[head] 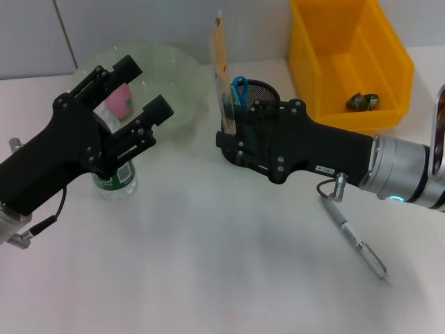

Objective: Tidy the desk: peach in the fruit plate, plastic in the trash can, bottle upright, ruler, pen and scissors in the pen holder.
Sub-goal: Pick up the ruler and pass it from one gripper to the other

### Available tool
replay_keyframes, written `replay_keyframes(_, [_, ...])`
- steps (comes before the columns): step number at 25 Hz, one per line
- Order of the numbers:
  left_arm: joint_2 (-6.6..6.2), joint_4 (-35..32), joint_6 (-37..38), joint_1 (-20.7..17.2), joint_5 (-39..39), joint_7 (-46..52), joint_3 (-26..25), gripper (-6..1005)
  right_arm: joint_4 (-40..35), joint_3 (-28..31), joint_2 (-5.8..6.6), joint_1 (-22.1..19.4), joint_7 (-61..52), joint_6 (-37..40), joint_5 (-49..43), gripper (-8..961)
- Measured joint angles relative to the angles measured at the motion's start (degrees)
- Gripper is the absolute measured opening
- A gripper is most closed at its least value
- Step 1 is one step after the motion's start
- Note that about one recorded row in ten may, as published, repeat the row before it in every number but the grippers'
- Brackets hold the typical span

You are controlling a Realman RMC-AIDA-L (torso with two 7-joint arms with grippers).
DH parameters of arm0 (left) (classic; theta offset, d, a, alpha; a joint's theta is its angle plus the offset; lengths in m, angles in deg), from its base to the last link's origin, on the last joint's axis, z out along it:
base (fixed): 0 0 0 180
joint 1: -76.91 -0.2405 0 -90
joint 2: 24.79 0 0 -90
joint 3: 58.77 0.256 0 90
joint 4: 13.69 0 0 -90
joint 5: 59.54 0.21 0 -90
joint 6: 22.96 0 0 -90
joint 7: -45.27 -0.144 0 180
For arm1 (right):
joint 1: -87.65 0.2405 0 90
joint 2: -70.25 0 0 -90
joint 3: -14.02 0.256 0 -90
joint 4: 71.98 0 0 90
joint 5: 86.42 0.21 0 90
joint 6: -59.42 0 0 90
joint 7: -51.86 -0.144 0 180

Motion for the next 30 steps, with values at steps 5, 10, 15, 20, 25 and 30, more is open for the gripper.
replay_keyframes(5, [0.02,-0.04,-2.23,0.65,-2.83,-0.44,3.78,784,2.56,-0.08,-0.01,0.41,2.70,0.08,0.88,394])
replay_keyframes(10, [0.02,-0.68,-4.19,1.15,-5.23,-0.51,7.38,784,5.09,0.48,0.00,1.08,5.25,-0.28,0.95,394])
replay_keyframes(15, [0.02,-0.74,-4.43,1.31,-6.14,-0.60,7.85,784,5.68,0.60,0.00,1.33,6.12,-0.91,1.27,393])
replay_keyframes(20, [0.01,-0.74,-4.56,1.32,-6.65,-1.23,7.90,784,7.61,0.68,0.00,1.74,8.26,-2.40,2.13,393])
replay_keyframes(25, [0.01,-0.73,-5.27,1.53,-7.08,-1.25,8.41,784,11.48,1.24,0.00,3.06,12.20,-4.00,2.76,393])
replay_keyframes(30, [0.01,-0.74,-7.77,1.75,-9.01,-2.44,11.98,783,14.78,3.35,0.00,3.54,16.08,-4.17,3.38,394])
